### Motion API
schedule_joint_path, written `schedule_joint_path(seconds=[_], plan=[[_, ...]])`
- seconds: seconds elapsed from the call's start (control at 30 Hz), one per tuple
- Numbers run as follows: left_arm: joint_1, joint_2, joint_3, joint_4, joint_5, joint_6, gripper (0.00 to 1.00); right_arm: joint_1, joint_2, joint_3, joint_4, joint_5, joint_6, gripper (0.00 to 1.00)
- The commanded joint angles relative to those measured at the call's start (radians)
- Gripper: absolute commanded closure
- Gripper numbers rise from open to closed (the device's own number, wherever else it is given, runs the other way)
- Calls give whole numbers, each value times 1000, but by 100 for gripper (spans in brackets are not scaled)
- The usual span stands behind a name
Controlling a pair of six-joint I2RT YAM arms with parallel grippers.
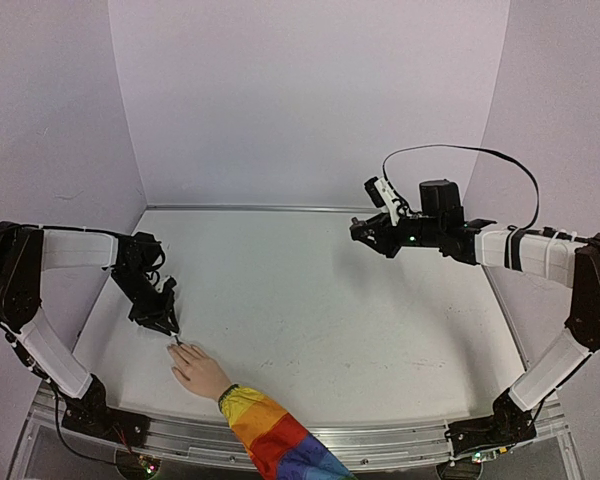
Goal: Paint the nails
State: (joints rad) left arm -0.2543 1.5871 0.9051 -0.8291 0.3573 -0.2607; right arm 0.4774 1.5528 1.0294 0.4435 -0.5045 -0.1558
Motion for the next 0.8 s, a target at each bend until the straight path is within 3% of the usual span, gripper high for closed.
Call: schedule_joint_path(seconds=[0.0,0.4,0.77], plan=[[5,-12,24,13,-35,0,100,-2,-3,41,49,-21,13,100],[5,-16,61,16,-72,5,100,-1,0,40,48,-20,14,100],[6,-146,115,-49,-58,0,100,-2,-15,37,48,-33,16,100]])
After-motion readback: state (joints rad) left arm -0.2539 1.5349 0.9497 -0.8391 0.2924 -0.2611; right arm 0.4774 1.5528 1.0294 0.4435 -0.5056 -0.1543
